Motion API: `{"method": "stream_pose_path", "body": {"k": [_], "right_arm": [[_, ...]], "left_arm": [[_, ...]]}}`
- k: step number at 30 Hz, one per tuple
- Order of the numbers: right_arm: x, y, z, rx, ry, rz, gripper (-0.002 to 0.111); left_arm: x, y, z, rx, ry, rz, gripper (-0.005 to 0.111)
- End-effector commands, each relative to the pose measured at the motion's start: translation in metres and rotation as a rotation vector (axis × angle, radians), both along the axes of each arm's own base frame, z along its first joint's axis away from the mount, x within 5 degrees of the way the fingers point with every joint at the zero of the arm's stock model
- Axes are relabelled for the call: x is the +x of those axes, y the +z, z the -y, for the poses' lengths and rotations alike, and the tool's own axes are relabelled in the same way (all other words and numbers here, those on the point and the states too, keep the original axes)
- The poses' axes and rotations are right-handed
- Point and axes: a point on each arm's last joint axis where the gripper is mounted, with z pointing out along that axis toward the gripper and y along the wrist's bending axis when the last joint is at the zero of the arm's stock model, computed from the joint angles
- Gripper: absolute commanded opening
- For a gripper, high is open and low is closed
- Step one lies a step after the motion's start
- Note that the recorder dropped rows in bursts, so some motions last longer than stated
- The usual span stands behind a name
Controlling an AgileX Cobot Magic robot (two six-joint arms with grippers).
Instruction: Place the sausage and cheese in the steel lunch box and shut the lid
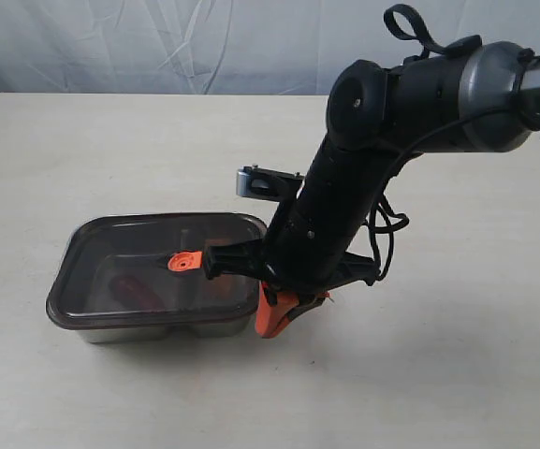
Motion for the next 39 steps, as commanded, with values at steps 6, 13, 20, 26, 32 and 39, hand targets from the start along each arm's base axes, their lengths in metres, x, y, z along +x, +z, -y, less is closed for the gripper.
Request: {"method": "stream_pose_path", "body": {"k": [6, 13, 20, 26, 32, 39], "right_arm": [[0.007, -0.004, -0.004, 0.024, -0.029, 0.053, -0.001], [0.008, -0.021, -0.007, 0.008, -0.024, 0.016, -0.001], [-0.001, -0.015, 0.005, -0.075, 0.098, -0.034, -0.001], [-0.001, 0.011, 0.015, -0.095, 0.101, 0.074, -0.001], [0.003, 0.04, 0.013, 0.029, 0.042, 0.22, -0.001], [0.003, 0.036, 0.008, 0.074, 0.078, 0.222, -0.001]], "left_arm": [[-0.002, 0.004, 0.0, -0.032, -0.006, 0.013, 0.049], [-0.002, 0.004, 0.0, -0.032, -0.006, 0.013, 0.049], [-0.003, 0.001, 0.002, -0.027, -0.023, -0.013, 0.049], [-0.002, -0.004, 0.003, -0.067, -0.028, -0.044, 0.047], [0.005, -0.002, 0.006, -0.149, -0.036, -0.061, 0.023], [0.024, 0.002, 0.019, -0.161, -0.144, -0.117, 0.016]]}}
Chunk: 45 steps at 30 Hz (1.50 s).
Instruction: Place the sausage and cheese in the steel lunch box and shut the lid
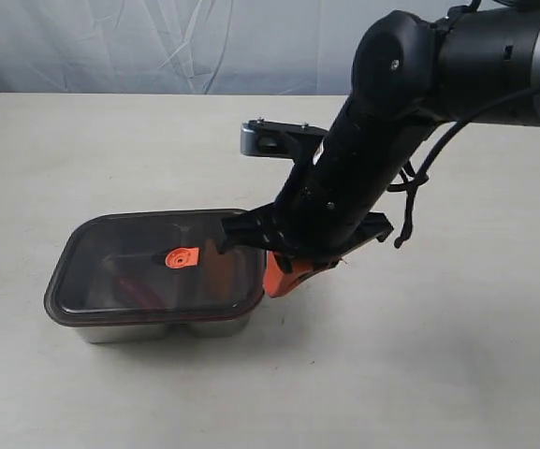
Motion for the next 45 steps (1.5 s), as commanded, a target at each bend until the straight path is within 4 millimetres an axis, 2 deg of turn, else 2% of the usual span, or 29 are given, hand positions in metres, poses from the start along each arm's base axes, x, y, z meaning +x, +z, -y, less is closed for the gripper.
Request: {"method": "stream_pose_path", "body": {"k": [1, 7, 12, 17, 27, 38, 41, 45], "right_arm": [[0.002, -0.005, -0.004, 0.02, 0.04, 0.011, -0.001], [0.006, -0.018, -0.014, 0.077, 0.036, -0.012, -0.001], [0.011, -0.036, -0.018, 0.051, 0.023, -0.031, -0.001], [0.012, -0.044, -0.021, 0.056, 0.031, -0.038, -0.001], [0.011, -0.041, -0.02, 0.068, 0.049, -0.033, -0.001], [0.005, -0.006, -0.015, 0.132, 0.057, 0.032, -0.001], [0.003, -0.003, -0.01, 0.091, 0.062, 0.025, -0.001], [0.005, -0.009, 0.002, -0.051, 0.032, 0.036, -0.001]], "left_arm": [[0.015, 0.005, 0.009, -0.057, -0.061, -0.031, 0.016], [0.034, -0.005, 0.016, -0.04, -0.105, -0.134, 0.016], [0.038, -0.007, 0.018, -0.033, -0.126, -0.138, 0.016], [0.038, -0.007, 0.018, -0.031, -0.126, -0.138, 0.016], [0.038, -0.007, 0.018, -0.033, -0.126, -0.139, 0.016], [0.038, -0.008, 0.018, -0.022, -0.127, -0.138, 0.016], [0.038, -0.008, 0.018, -0.017, -0.126, -0.139, 0.016], [0.038, -0.008, 0.018, -0.017, -0.128, -0.14, 0.016]]}}
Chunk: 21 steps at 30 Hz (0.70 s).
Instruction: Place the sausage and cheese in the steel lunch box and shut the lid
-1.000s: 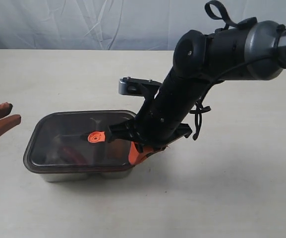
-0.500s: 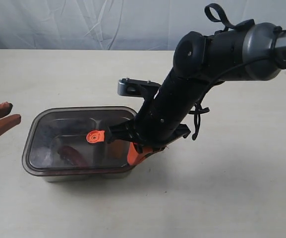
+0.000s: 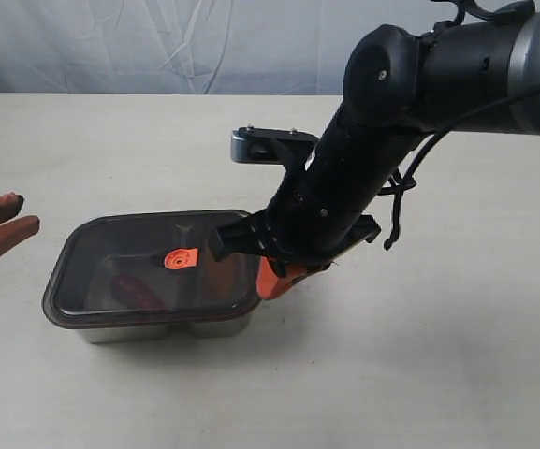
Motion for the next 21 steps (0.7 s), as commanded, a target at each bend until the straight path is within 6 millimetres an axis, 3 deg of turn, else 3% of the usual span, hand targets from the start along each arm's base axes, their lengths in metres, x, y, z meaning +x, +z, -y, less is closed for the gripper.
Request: {"method": "stream_pose_path", "body": {"k": [1, 5, 12, 21], "right_arm": [[0.003, 0.001, 0.007, -0.079, -0.039, 0.035, -0.001], [0.008, -0.003, 0.003, -0.049, -0.066, 0.06, -0.001], [0.014, -0.029, -0.002, -0.091, -0.073, 0.023, -0.001], [0.015, -0.027, -0.007, -0.029, -0.099, 0.033, -0.001]], "left_arm": [[0.0, 0.001, 0.001, -0.014, -0.011, -0.008, 0.016], [-0.001, 0.002, 0.002, -0.024, -0.016, -0.012, 0.016], [-0.001, 0.001, 0.003, -0.025, -0.029, -0.016, 0.016], [-0.001, 0.001, 0.003, -0.025, -0.029, -0.016, 0.016]]}}
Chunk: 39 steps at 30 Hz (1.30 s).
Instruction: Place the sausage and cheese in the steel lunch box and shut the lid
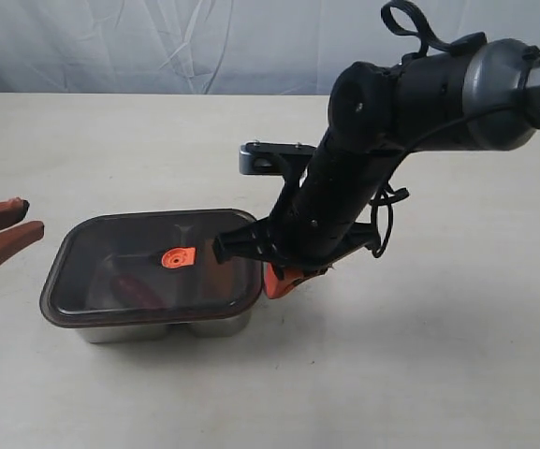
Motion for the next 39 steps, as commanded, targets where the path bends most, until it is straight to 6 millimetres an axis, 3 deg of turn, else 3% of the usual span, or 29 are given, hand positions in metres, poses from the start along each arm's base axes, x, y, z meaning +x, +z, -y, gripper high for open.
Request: {"method": "stream_pose_path", "body": {"k": [1, 13, 17, 20, 23, 26, 29, 39], "right_arm": [[0.002, 0.003, -0.002, 0.031, -0.012, 0.013, -0.001], [-0.005, 0.004, 0.011, -0.091, 0.063, -0.028, -0.001], [-0.003, 0.03, 0.011, 0.001, 0.028, 0.087, -0.001], [-0.008, 0.048, -0.006, 0.176, 0.101, 0.198, -0.001], [-0.008, 0.033, -0.015, 0.185, 0.138, 0.179, -0.001], [-0.004, 0.003, -0.021, 0.136, 0.134, 0.113, -0.001], [-0.002, -0.011, -0.023, 0.115, 0.129, 0.097, -0.001], [-0.002, -0.011, -0.023, 0.113, 0.131, 0.092, -0.001]], "left_arm": [[0.0, 0.002, 0.001, -0.021, -0.005, -0.008, 0.016], [0.0, 0.001, 0.001, 0.001, -0.011, -0.005, 0.016], [0.003, -0.001, 0.0, 0.003, 0.007, -0.016, 0.016], [0.017, -0.009, 0.004, -0.054, 0.022, -0.124, 0.016], [0.031, -0.025, 0.007, -0.043, 0.013, -0.246, 0.016], [0.043, -0.044, 0.014, -0.066, -0.019, -0.404, 0.012], [0.053, -0.06, 0.014, -0.044, 0.008, -0.501, 0.003], [0.069, -0.104, 0.014, 0.006, 0.066, -0.75, 0.0]]}}
